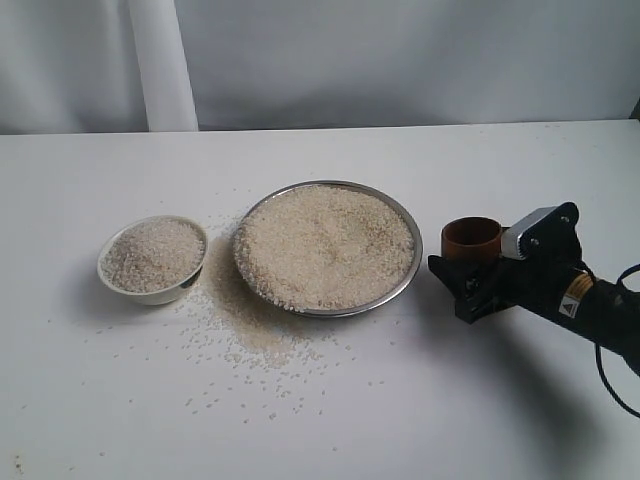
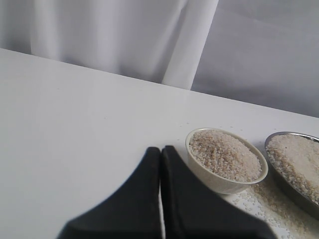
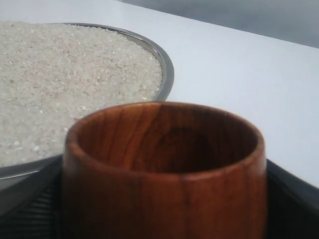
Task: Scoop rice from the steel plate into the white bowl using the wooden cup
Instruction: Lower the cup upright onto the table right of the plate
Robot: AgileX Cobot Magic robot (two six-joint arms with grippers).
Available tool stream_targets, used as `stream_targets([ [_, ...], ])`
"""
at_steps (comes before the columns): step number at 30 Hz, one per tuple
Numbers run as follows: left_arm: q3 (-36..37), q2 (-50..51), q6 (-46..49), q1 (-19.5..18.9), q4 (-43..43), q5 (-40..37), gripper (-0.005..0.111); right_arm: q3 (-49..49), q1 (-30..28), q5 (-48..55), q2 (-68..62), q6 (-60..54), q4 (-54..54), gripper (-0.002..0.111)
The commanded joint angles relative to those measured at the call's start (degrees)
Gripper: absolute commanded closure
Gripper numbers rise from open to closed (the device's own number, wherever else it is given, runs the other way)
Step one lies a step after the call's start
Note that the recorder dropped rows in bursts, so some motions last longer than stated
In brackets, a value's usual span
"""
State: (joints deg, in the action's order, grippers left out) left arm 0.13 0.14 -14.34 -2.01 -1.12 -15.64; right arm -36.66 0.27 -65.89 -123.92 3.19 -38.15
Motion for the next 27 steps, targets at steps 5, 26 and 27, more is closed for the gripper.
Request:
stream_targets([
  [5, -0.13, -0.14, -0.22, 0.27, 0.09, 0.35, 0.107, -0.18, -0.27, -1.12, 0.22, 0.31, 2.48, 0.032],
  [26, -0.13, -0.14, -0.22, 0.27, 0.09, 0.35, 0.107, -0.18, -0.27, -4.07, 0.8, -1.0, 1.44, 0.029],
  [27, -0.13, -0.14, -0.22, 0.27, 0.09, 0.35, 0.107, 0.05, -0.27, -4.07, 1.07, -2.41, 1.31, 0.029],
])
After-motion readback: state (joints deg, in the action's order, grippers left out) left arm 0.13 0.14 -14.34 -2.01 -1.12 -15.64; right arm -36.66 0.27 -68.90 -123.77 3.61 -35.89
